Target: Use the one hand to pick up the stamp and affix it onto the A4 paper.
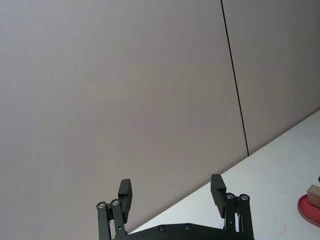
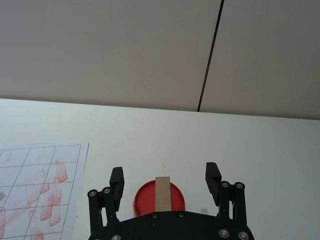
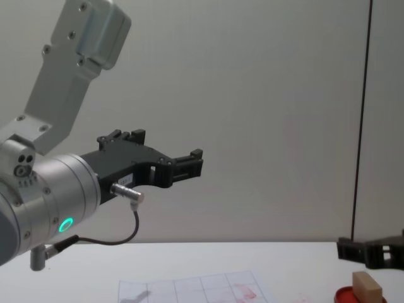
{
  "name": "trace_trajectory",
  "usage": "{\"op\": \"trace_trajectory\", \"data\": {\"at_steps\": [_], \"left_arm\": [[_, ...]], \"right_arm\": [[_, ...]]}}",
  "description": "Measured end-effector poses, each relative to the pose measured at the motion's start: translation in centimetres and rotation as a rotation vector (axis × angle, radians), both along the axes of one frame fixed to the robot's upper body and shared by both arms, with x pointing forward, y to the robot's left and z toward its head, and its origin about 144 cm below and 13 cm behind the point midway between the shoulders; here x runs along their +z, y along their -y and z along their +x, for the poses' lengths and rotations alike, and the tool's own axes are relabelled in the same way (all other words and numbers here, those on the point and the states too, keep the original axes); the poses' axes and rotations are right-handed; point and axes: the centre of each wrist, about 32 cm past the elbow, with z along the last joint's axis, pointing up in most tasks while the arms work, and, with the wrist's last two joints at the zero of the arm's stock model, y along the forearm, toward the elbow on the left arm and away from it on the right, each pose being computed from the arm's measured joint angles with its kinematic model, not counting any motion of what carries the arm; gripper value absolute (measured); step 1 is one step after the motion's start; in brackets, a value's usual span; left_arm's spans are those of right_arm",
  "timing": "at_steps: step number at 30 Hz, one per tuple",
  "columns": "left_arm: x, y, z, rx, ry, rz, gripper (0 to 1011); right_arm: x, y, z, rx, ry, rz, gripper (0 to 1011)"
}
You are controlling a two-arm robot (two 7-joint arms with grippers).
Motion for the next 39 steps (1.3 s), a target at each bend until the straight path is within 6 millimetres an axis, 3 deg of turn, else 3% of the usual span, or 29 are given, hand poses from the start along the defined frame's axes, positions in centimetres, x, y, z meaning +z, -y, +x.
{"op": "trace_trajectory", "data": {"at_steps": [21, 30, 31, 39], "left_arm": [[0.0, 0.0, 0.0, 0.000, 0.000, 0.000, 1001], [0.0, 0.0, 0.0, 0.000, 0.000, 0.000, 1001], [0.0, 0.0, 0.0, 0.000, 0.000, 0.000, 1002], [0.0, 0.0, 0.0, 0.000, 0.000, 0.000, 1001]], "right_arm": [[-1.4, 0.0, 1.0, -0.024, -0.117, -0.022, 1001], [-1.9, 0.0, 1.4, -0.017, -0.134, -0.025, 812], [-2.0, 0.0, 1.4, -0.016, -0.135, -0.025, 740], [-2.3, 0.0, 1.7, -0.013, -0.135, -0.025, 535]]}}
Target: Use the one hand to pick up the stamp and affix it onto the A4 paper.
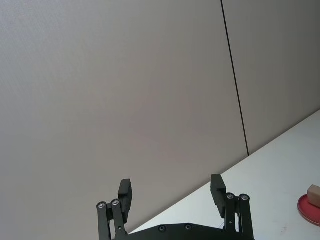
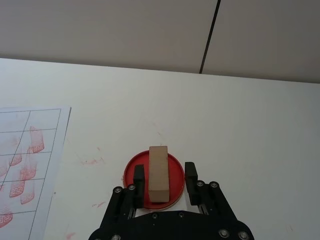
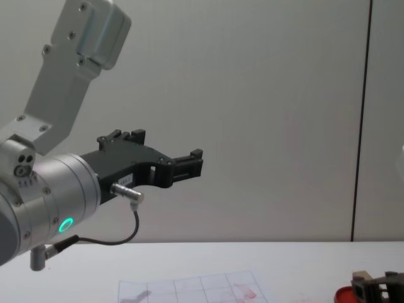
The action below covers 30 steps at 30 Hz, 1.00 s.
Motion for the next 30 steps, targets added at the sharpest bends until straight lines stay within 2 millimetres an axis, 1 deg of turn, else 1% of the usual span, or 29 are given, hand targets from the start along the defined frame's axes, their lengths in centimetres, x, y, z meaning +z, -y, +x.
{"op": "trace_trajectory", "data": {"at_steps": [1, 2, 6, 8, 10, 30], "left_arm": [[0.00, 0.00, 0.00, 0.000, 0.000, 0.000, 1001], [0.00, 0.00, 0.00, 0.000, 0.000, 0.000, 1001], [0.00, 0.00, 0.00, 0.000, 0.000, 0.000, 1001], [0.00, 0.00, 0.00, 0.000, 0.000, 0.000, 1001], [0.00, 0.00, 0.00, 0.000, 0.000, 0.000, 1001], [0.00, 0.00, 0.00, 0.000, 0.000, 0.000, 1001]], "right_arm": [[-0.03, 0.01, 0.05, 0.000, 0.000, -0.001, 464], [-0.05, 0.02, 0.07, -0.001, 0.000, -0.001, 425], [-0.12, 0.04, 0.14, -0.002, -0.002, -0.003, 343], [-0.18, 0.07, 0.17, -0.004, -0.004, -0.004, 263], [-0.24, 0.12, 0.20, -0.006, -0.008, -0.005, 223], [-0.66, 0.60, 0.47, -0.038, -0.067, 0.023, 223]]}}
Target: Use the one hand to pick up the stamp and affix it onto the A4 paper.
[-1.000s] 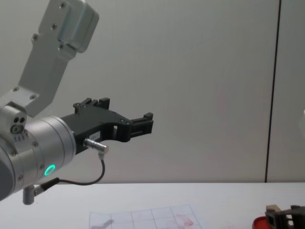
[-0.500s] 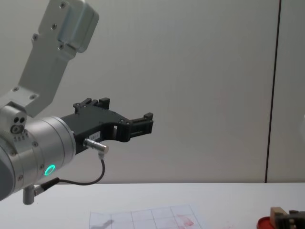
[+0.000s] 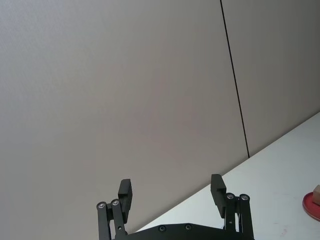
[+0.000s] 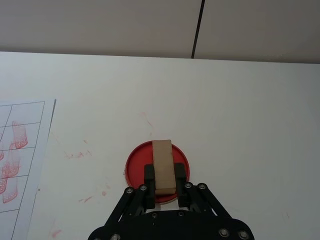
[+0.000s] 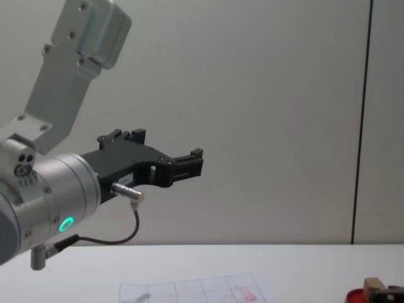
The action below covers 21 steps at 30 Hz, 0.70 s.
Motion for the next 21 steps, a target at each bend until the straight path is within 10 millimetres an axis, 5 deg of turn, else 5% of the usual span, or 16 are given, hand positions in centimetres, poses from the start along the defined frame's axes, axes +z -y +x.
{"op": "trace_trajectory", "data": {"at_steps": [14, 21], "left_arm": [[0.0, 0.0, 0.0, 0.000, 0.000, 0.000, 1001], [0.0, 0.0, 0.0, 0.000, 0.000, 0.000, 1001]], "right_arm": [[0.4, 0.1, -0.3, -0.003, 0.010, 0.023, 223], [2.5, -0.2, -0.5, 0.021, 0.099, 0.033, 223]]}}
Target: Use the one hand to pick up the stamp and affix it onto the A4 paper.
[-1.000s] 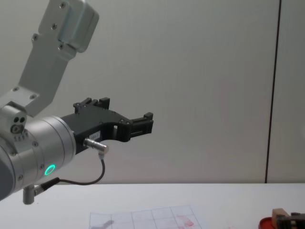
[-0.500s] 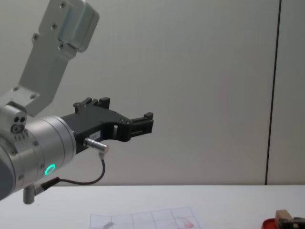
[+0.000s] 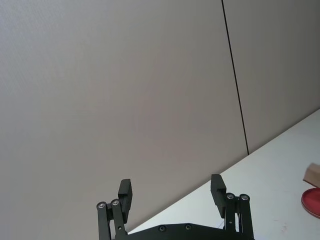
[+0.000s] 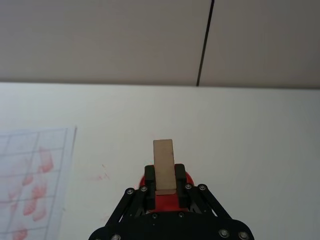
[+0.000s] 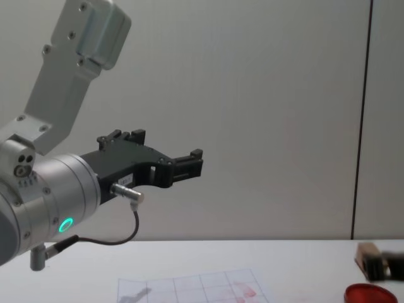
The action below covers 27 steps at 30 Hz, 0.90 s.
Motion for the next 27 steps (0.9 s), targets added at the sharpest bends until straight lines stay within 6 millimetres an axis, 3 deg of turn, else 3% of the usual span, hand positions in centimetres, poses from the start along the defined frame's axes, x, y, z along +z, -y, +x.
{"op": "trace_trajectory", "data": {"at_steps": [13, 27], "left_arm": [[0.0, 0.0, 0.0, 0.000, 0.000, 0.000, 1001], [0.0, 0.0, 0.0, 0.000, 0.000, 0.000, 1001]], "right_arm": [[4.4, -1.7, -0.6, 0.081, 0.152, 0.030, 223], [5.8, -4.0, -0.6, 0.153, 0.099, 0.071, 223]]}}
